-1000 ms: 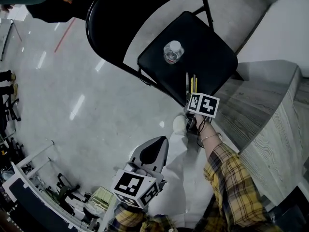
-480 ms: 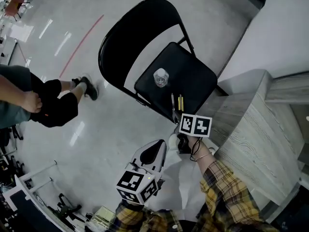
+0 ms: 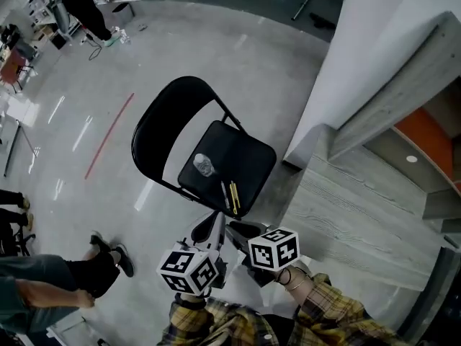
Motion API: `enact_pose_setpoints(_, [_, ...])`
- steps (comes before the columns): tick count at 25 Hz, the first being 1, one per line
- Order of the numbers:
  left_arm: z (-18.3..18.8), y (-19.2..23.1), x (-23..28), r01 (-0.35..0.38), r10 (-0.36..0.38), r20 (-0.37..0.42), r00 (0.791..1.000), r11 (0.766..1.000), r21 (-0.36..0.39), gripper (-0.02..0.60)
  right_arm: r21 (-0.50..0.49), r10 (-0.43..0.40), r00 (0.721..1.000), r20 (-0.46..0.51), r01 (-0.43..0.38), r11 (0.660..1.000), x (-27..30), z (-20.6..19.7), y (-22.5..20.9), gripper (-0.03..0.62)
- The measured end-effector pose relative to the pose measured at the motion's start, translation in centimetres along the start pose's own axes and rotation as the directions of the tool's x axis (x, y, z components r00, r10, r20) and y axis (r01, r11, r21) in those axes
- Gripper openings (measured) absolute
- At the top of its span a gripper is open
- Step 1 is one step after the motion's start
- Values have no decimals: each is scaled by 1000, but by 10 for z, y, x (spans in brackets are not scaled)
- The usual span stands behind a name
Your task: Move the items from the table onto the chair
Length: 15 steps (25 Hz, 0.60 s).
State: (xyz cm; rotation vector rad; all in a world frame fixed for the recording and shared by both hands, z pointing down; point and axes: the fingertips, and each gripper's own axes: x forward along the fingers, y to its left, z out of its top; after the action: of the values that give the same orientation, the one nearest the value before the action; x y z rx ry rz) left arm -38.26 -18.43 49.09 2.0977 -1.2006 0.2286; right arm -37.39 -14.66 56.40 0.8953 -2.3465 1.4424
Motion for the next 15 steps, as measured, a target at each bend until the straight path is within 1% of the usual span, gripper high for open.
enact_pose_setpoints(2, [11,-33,8,43,-43,5,999,998,42,3,-73,8,999,43,-5,997,-39,2,13,66])
enact_pose_setpoints(4, [14,-70,19,87,-86,-7,996,992,86,3,-157,0,996,88,14,987,-80,4,18,66])
enact_pose_setpoints(5, [14,-89,26,110,-109,-17,994,988,107,3,-183,-3,994,113,23,983,-101,6,18,64])
enact_pose_setpoints(9, [3,-173,52,196,-191,-50,980,968,158,3,-224,-3,984,179,44,974,-193,6,3,65])
enact_pose_setpoints(10, [-2,-196,57,217,-210,-58,976,962,168,3,-238,-13,981,193,59,969,-218,4,-4,64])
enact_pose_setpoints(12, [-12,-244,66,270,-259,-80,963,942,198,3,-251,-54,969,242,116,961,-270,1,-22,64])
enact_pose_setpoints(15, [-30,-316,79,347,-329,-112,938,907,239,3,-230,-138,933,332,222,948,-350,-2,-53,64])
